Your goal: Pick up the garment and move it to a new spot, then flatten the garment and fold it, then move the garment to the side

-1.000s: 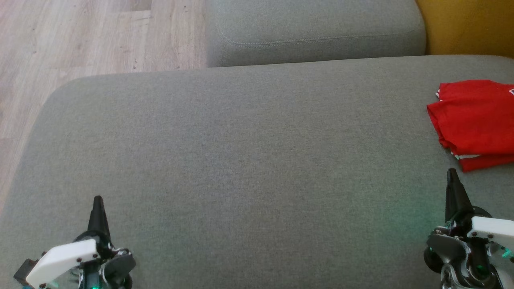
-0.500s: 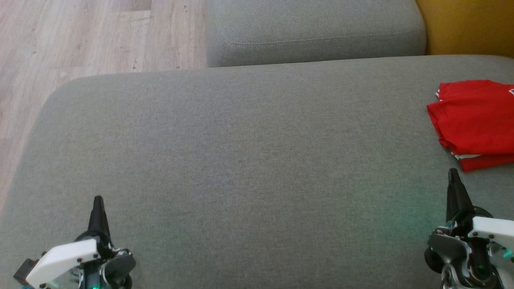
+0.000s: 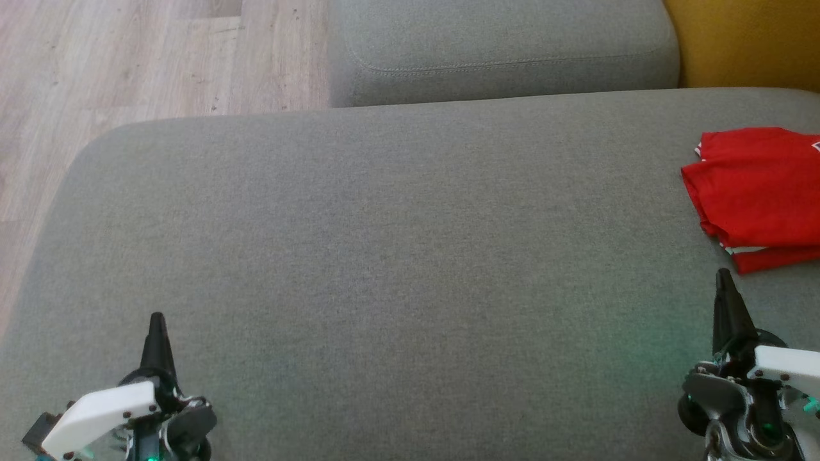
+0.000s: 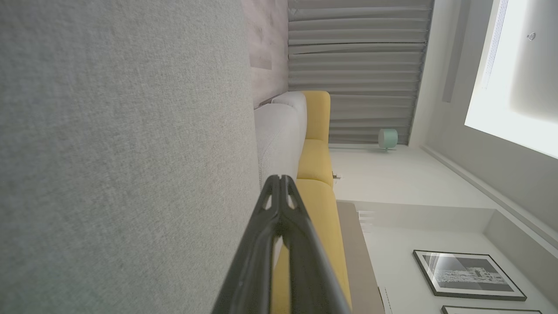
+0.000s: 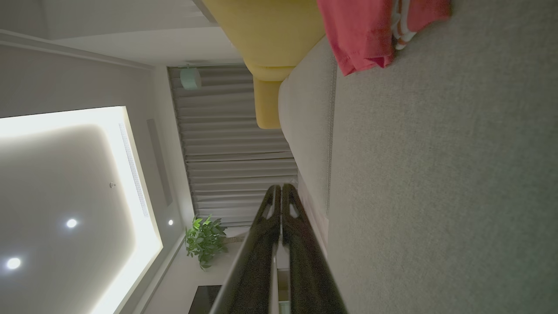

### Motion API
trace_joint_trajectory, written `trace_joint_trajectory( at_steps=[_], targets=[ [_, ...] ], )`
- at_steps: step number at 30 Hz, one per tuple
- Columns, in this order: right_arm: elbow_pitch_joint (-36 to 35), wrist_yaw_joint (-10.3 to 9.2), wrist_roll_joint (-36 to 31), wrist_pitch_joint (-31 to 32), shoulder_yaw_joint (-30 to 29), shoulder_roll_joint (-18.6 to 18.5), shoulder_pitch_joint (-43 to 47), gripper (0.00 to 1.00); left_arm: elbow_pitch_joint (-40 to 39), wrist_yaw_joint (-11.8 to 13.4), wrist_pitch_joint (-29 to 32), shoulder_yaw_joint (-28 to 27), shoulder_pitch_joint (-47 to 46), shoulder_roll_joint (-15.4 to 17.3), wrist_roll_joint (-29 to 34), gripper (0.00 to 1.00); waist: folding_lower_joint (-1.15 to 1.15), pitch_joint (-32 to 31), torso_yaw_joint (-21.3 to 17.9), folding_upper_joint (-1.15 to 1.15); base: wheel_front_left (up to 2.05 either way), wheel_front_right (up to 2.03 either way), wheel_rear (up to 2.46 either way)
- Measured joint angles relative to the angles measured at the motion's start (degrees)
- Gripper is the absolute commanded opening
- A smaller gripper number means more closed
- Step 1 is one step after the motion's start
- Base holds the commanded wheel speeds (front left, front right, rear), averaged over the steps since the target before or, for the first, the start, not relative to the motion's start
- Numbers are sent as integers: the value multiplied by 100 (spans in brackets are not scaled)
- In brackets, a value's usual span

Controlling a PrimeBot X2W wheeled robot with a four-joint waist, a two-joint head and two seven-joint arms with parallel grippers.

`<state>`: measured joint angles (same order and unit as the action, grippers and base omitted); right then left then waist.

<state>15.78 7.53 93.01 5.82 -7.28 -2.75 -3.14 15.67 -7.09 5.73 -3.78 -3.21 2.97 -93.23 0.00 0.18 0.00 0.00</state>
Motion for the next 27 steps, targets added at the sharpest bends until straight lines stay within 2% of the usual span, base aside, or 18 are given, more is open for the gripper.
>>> trace_joint_trajectory(
  at_steps=[27],
  targets=[
    [1, 0, -23, 9, -13, 5, 0, 0, 1, 0, 27, -9, 0, -4, 2, 0, 0, 0, 0, 0, 0, 0, 0]
  ],
)
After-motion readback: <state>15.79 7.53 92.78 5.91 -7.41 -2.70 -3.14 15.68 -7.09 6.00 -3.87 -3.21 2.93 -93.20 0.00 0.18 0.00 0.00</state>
